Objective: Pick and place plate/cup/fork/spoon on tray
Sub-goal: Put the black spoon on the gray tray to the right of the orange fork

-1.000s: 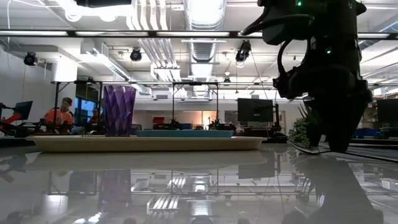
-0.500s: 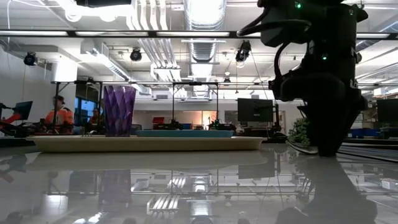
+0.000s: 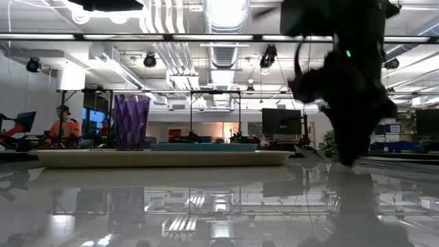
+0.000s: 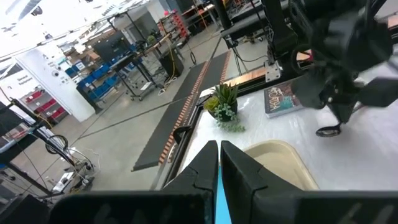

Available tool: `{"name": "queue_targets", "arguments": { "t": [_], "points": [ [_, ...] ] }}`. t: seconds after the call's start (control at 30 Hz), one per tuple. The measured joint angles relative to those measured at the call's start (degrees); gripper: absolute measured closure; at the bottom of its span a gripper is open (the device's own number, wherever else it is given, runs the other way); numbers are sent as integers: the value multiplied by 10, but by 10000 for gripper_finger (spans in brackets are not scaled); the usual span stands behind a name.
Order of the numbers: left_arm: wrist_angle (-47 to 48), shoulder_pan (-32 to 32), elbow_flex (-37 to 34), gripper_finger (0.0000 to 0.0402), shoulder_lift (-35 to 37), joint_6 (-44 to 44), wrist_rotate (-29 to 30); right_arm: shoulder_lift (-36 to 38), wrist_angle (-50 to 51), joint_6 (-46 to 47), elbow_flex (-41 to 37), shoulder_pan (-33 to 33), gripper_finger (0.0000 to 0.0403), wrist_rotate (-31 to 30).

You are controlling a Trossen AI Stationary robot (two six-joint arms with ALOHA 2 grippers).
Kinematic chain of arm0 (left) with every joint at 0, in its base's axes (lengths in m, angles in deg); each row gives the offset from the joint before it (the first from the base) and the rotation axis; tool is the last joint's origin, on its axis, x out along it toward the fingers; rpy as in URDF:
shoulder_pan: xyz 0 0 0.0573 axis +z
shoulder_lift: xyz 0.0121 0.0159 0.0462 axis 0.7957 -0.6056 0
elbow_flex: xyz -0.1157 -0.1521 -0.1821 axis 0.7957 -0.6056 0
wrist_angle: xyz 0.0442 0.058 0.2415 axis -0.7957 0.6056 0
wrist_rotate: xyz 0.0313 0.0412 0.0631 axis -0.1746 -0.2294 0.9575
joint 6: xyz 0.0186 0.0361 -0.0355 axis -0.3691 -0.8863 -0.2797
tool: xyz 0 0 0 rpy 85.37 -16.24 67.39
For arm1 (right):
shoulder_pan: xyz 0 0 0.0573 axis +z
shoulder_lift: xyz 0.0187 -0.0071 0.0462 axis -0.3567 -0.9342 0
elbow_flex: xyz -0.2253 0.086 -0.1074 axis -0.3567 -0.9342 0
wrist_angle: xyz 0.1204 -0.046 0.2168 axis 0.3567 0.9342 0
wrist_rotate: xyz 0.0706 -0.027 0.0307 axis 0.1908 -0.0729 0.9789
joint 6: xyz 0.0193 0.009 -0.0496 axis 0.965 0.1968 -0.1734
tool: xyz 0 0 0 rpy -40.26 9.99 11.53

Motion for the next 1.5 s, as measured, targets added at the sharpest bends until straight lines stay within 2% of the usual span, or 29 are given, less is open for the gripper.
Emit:
{"name": "queue_targets", "arguments": {
  "t": [0.13,0.53,0.8,0.93,1.17,1.5],
  "points": [
    [-1,0,0,402,8,-16,1,7,-2,0,38,0,393,-7],
    [-1,0,0,402,50,-24,2,-4,-8,26,201,-33,392,-91],
    [-2,0,0,402,58,-24,2,-62,-20,-51,306,-85,391,-91],
    [-1,0,0,402,63,-25,2,-109,-25,-91,367,-111,390,-84],
    [-2,0,0,402,81,-25,-1,-232,-24,-164,526,-148,390,-39],
    [-2,-1,0,402,102,-23,-34,-394,-7,-175,734,-181,390,-25]
  ]
}}
